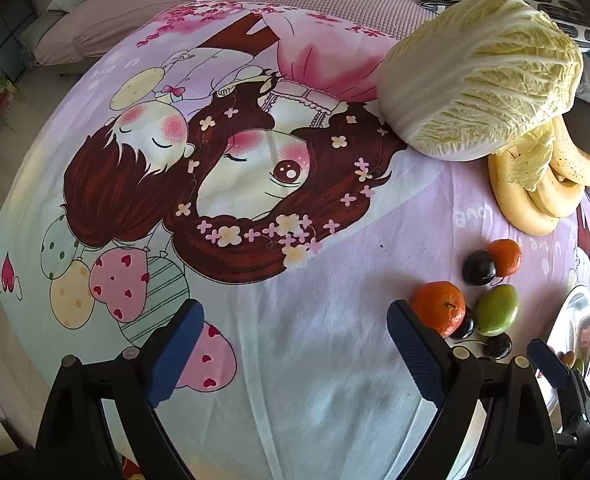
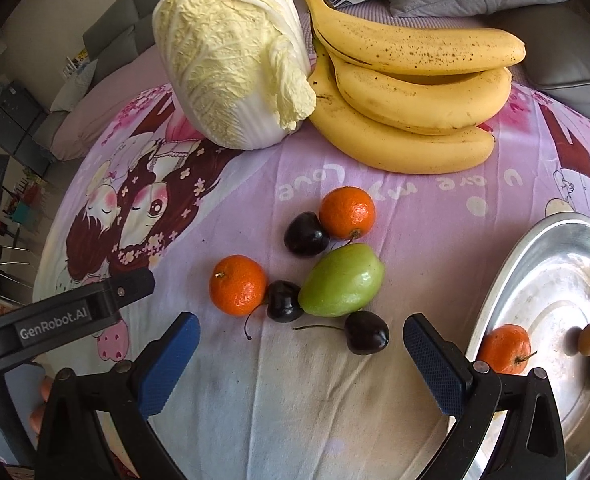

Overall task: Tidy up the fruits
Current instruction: 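Move the left tool to a tangerine on the cloth while the right tool approaches a dark cherry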

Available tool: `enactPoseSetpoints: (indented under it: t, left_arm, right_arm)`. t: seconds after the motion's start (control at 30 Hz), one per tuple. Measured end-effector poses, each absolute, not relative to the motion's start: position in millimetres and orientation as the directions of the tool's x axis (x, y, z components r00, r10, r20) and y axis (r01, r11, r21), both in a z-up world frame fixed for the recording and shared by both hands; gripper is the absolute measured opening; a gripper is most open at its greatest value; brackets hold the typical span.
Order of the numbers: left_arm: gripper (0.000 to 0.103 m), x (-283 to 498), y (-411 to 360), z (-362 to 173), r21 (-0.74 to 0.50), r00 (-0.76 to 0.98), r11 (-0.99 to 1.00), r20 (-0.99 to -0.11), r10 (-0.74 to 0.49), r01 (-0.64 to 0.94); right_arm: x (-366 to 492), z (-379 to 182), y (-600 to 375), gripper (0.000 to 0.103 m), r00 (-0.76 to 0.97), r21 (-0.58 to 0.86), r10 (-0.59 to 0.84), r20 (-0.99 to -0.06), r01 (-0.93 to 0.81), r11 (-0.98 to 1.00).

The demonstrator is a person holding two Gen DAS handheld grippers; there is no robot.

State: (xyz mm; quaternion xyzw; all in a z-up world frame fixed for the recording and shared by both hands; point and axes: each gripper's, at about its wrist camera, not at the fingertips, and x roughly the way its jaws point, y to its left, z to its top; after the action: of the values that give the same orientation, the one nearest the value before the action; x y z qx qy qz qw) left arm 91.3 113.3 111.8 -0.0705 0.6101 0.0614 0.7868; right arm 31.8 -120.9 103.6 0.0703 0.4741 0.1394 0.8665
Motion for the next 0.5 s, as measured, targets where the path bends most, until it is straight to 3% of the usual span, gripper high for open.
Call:
enactPoseSetpoints:
  t: [0.17,0.5]
  left_arm:
    - [0.093,91,105,109,-0.050,0.249,0.983,-0.969,-0.005,-0.177]
    - [0.095,94,98,108,-0.207,0.312,0.965,-0.939,-0.148,-0.164]
  right_arm:
    - [30,108,-131,0.103,0.520,0.248,0.315,-0.794,-0.196,0.949]
    - [33,114,-152,0.103,0.543,0.293,0.348,-0.764,-0.188,0.937]
